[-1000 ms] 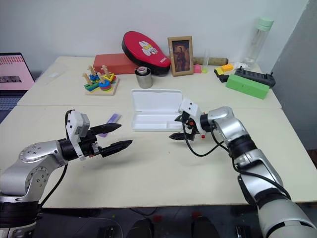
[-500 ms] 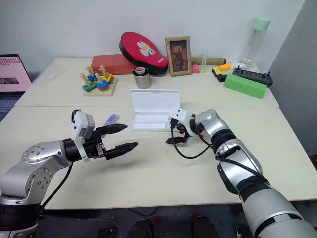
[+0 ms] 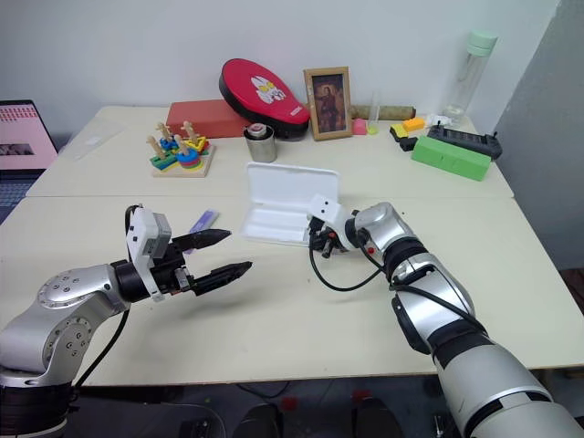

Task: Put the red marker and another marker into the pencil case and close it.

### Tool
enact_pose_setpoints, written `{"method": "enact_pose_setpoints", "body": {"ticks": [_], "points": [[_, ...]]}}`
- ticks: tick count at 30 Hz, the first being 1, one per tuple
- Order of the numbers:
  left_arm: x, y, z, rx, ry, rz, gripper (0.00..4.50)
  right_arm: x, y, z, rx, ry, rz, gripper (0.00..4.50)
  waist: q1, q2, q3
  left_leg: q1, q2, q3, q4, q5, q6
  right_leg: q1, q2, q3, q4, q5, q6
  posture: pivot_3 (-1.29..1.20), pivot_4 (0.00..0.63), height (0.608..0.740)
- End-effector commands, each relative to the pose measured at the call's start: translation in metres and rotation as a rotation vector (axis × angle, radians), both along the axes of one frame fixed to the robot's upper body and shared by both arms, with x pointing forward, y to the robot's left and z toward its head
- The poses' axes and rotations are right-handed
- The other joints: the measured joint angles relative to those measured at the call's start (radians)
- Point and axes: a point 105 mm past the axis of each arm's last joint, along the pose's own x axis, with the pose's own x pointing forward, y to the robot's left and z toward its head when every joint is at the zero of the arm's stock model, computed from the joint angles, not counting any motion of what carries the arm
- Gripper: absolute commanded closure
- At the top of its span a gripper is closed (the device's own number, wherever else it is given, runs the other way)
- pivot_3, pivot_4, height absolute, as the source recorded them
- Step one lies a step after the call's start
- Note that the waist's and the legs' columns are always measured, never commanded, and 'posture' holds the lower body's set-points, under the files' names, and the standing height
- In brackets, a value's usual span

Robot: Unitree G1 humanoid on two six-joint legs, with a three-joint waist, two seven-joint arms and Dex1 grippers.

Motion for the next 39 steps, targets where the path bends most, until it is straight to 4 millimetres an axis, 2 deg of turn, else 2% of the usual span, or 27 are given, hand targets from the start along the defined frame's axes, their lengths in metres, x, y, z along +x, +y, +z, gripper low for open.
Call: {"method": "enact_pose_setpoints", "body": {"ticks": [1, 4, 11, 15, 19, 26, 36, 37, 39], "points": [[-0.001, 0.002, 0.014, -0.020, -0.059, 0.021, 0.00, 0.002, 0.005, 0.019, 0.032, -0.048, 0.039, 4.49, 0.000, 0.000, 0.000, 0.000, 0.000, 0.000, 0.000, 0.000, 0.000, 0.000, 0.000, 0.000, 0.000, 0.000, 0.000, 0.00, 0.150, 0.740], [-0.003, 0.005, 0.013, -0.025, -0.054, 0.030, 0.00, -0.002, 0.007, 0.022, 0.036, -0.061, 0.096, 4.49, -0.001, 0.000, 0.000, 0.000, 0.000, 0.000, 0.000, 0.000, 0.000, 0.000, 0.000, 0.000, 0.000, 0.000, 0.000, 0.00, 0.150, 0.740], [-0.023, 0.009, 0.007, -0.019, 0.005, 0.032, 0.00, -0.034, 0.011, 0.017, 0.036, -0.086, 0.330, 4.49, -0.002, 0.000, 0.000, 0.000, 0.000, 0.000, -0.001, 0.000, 0.000, 0.000, 0.000, 0.000, -0.001, 0.000, 0.000, 0.00, 0.150, 0.740], [-0.043, 0.013, -0.002, 0.003, 0.069, 0.025, 0.00, -0.067, 0.012, 0.005, 0.033, -0.081, 0.415, 4.49, 0.000, 0.000, 0.000, 0.000, 0.000, 0.000, 0.000, 0.000, 0.000, 0.001, 0.000, 0.000, 0.000, 0.000, 0.000, 0.00, 0.150, 0.740], [-0.053, 0.020, -0.008, 0.028, 0.103, 0.038, 0.00, -0.084, 0.009, -0.002, 0.022, -0.066, 0.417, 4.49, 0.000, 0.001, 0.000, 0.001, 0.000, 0.000, 0.000, 0.000, 0.000, 0.000, 0.000, 0.000, 0.001, 0.000, 0.000, 0.00, 0.150, 0.740], [-0.053, 0.023, -0.007, 0.031, 0.106, 0.056, 0.00, -0.087, 0.004, -0.010, 0.008, -0.030, 0.369, 4.49, 0.002, 0.001, 0.001, 0.002, 0.000, 0.000, 0.002, 0.000, 0.000, 0.000, 0.000, 0.000, -0.001, -0.001, 0.000, 0.00, 0.150, 0.740], [-0.049, 0.022, -0.006, 0.035, 0.097, 0.056, 0.00, -0.087, 0.008, -0.006, 0.026, -0.024, 0.360, 4.49, 0.001, 0.000, 0.000, 0.001, 0.000, 0.000, 0.001, 0.000, 0.000, 0.001, 0.000, 0.000, -0.001, 0.000, 0.000, 0.00, 0.150, 0.740], [-0.048, 0.022, -0.006, 0.035, 0.097, 0.055, 0.00, -0.087, 0.008, -0.005, 0.032, -0.023, 0.357, 4.17, 0.001, 0.000, 0.000, 0.001, 0.000, 0.000, 0.001, 0.000, 0.000, 0.001, 0.000, 0.000, -0.001, 0.000, 0.000, 0.00, 0.150, 0.740], [-0.047, 0.021, -0.006, 0.035, 0.096, 0.053, 0.00, -0.087, 0.008, -0.003, 0.038, -0.024, 0.355, 3.84, 0.001, 0.000, 0.000, 0.001, 0.000, 0.000, 0.001, 0.000, 0.000, 0.000, 0.000, 0.000, -0.001, 0.000, 0.000, 0.00, 0.150, 0.740]]}}
